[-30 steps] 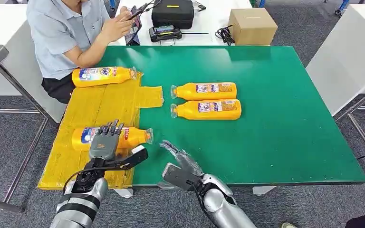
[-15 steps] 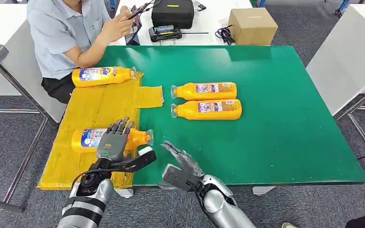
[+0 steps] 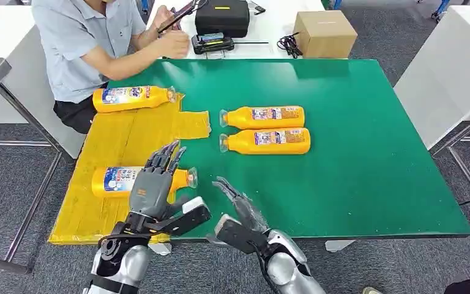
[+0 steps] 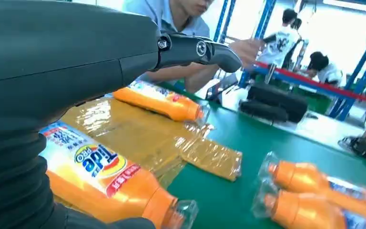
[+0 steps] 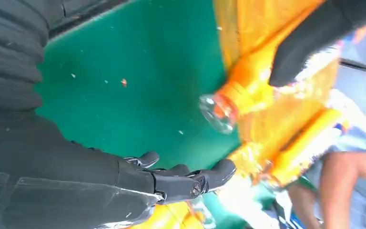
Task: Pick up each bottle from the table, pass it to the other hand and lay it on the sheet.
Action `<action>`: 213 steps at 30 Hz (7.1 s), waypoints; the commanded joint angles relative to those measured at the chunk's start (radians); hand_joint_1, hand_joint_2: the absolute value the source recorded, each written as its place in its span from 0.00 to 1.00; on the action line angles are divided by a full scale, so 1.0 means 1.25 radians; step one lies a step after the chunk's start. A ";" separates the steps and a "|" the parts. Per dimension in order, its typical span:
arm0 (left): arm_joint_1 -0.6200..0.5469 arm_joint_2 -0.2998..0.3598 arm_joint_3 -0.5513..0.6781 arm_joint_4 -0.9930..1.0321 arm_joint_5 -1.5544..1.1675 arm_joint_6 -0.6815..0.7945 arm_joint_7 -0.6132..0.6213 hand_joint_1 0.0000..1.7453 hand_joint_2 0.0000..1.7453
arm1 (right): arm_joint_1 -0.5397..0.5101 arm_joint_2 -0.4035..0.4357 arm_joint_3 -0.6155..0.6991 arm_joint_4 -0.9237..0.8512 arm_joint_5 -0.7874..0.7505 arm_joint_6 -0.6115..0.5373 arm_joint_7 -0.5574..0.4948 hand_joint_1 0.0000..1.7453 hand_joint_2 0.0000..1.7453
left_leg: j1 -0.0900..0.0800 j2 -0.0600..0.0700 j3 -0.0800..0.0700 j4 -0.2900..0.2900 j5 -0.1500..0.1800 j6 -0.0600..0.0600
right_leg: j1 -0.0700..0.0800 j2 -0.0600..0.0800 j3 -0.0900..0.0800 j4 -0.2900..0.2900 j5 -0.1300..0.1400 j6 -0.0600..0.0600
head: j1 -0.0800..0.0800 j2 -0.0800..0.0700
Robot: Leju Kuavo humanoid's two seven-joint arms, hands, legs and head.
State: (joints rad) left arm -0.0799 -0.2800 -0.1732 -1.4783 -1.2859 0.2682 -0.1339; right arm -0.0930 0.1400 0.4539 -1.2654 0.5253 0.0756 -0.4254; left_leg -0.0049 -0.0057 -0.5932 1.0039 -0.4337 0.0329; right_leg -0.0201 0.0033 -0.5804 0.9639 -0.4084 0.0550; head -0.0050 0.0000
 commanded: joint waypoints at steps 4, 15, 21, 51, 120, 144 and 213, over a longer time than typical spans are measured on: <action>0.077 -0.025 0.073 -0.101 0.278 -0.037 -0.091 0.00 1.00 | 0.118 -0.015 -0.115 -0.250 0.060 -0.092 -0.026 0.00 1.00 | 0.000 -0.001 0.002 0.000 -0.001 -0.001 | 0.001 -0.001 0.002 0.000 -0.001 -0.001 | 0.000 0.000; 0.115 -0.040 0.092 -0.183 0.438 -0.081 -0.129 0.00 1.00 | 0.137 -0.023 -0.283 -0.233 0.267 -0.196 -0.045 0.00 1.00 | 0.001 0.000 0.002 0.000 -0.001 -0.002 | 0.001 -0.001 0.002 0.000 -0.001 -0.002 | 0.000 0.000; 0.122 -0.040 0.085 -0.200 0.496 -0.107 -0.133 0.00 1.00 | 0.118 -0.031 -0.272 -0.194 0.450 -0.288 0.011 0.00 1.00 | 0.001 0.001 0.002 0.000 -0.002 -0.002 | 0.001 0.000 0.002 -0.001 -0.001 -0.002 | 0.000 0.000; 0.105 -0.042 0.056 -0.170 0.496 -0.133 -0.130 0.00 1.00 | -0.037 -0.050 -0.267 0.075 0.728 -0.277 0.240 0.00 1.00 | 0.001 0.001 0.003 0.000 -0.001 -0.002 | 0.001 0.001 0.003 -0.001 0.000 -0.002 | 0.000 0.000; 0.082 -0.047 0.057 -0.148 0.495 -0.210 -0.119 0.00 1.00 | -0.204 -0.043 -0.315 0.416 0.669 -0.121 0.300 1.00 1.00 | 0.001 -0.001 0.008 -0.001 0.001 -0.001 | 0.001 -0.003 0.008 -0.002 0.000 -0.002 | 0.000 0.000; 0.033 -0.055 0.090 -0.010 0.810 -0.188 -0.070 0.00 1.00 | -0.121 -0.068 -0.280 0.298 0.233 0.001 0.043 0.97 1.00 | 0.002 -0.002 0.012 -0.002 0.001 -0.001 | 0.002 -0.004 0.012 -0.004 0.001 -0.003 | 0.001 0.000; -0.062 -0.023 -0.068 0.298 1.227 -0.160 -0.127 1.00 1.00 | -0.205 0.001 0.094 0.295 -0.001 -0.013 0.021 0.18 1.00 | 0.001 0.001 0.002 0.000 0.001 -0.002 | 0.002 0.002 0.001 0.000 0.002 -0.003 | 0.000 0.000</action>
State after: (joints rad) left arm -0.1122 -0.3368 -0.2232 -1.1563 0.2411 0.0534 -0.2735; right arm -0.3218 0.1522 0.5176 -0.9789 0.5261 0.0709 -0.3963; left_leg -0.0037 -0.0041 -0.5926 1.0040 -0.4326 0.0322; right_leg -0.0181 0.0059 -0.5805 0.9638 -0.4055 0.0525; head -0.0053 0.0000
